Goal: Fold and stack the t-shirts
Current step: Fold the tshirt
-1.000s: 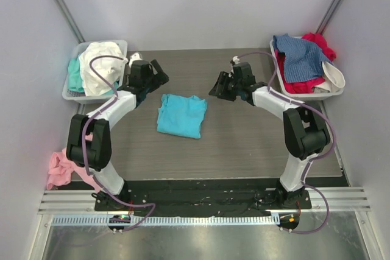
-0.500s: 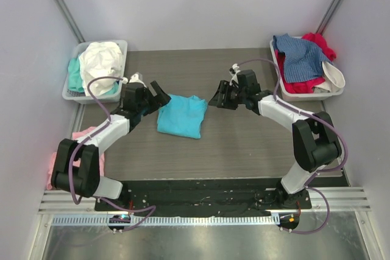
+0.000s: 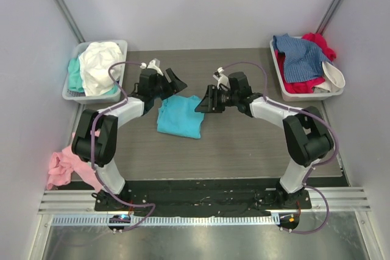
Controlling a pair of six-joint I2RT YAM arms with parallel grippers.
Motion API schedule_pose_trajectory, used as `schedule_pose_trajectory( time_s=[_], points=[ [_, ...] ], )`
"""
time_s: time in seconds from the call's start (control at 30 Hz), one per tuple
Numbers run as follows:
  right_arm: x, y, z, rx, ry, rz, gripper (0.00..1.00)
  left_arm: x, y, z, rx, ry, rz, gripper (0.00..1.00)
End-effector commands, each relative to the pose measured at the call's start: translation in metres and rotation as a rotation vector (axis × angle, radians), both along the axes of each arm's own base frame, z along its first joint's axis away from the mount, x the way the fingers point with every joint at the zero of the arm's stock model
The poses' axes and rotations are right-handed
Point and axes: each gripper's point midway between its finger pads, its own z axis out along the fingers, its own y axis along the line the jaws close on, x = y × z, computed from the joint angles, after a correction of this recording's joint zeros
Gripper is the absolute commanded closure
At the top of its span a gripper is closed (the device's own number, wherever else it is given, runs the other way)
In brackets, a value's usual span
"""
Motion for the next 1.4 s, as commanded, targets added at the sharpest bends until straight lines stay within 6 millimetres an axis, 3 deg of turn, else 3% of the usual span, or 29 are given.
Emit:
schedule_pose_trajectory(
  time_s=[0.0,0.13,0.27,0.4,0.53,0.67,0.93,1.2,1.37],
  points=[
    [0.009,0.02,0.013,0.089,-0.025,0.058,0.45,0.016,-0.018,0.013,-0.078,-0.043,-0.051,0.26],
    [0.015,0.03,0.0,0.098,0.007,0.077,0.45,0.014,-0.021,0.005,-0.099,-0.021,-0.061,0.27],
    [0.015,0.036,-0.001,0.1,0.007,0.094,0.45,0.005,-0.022,0.001,-0.113,0.003,-0.071,0.28],
    [0.012,0.038,-0.003,0.096,0.007,0.104,0.45,-0.003,-0.02,0.009,-0.118,0.003,-0.074,0.28],
    [0.009,0.036,-0.012,0.083,0.026,0.103,0.45,-0.013,-0.02,0.031,-0.137,-0.016,-0.091,0.28],
    [0.008,0.035,-0.014,0.078,0.024,0.099,0.45,-0.026,-0.017,0.035,-0.145,-0.008,-0.099,0.28],
    [0.007,0.038,-0.021,0.072,0.039,0.102,0.45,-0.04,-0.016,-0.009,-0.162,0.064,-0.093,0.28],
    [-0.001,0.042,-0.032,0.06,0.066,0.12,0.45,-0.015,-0.023,-0.038,-0.162,0.082,-0.1,0.3],
    [-0.006,0.042,-0.041,0.048,0.084,0.127,0.45,-0.001,-0.016,-0.039,-0.168,0.074,-0.083,0.3]
  ],
)
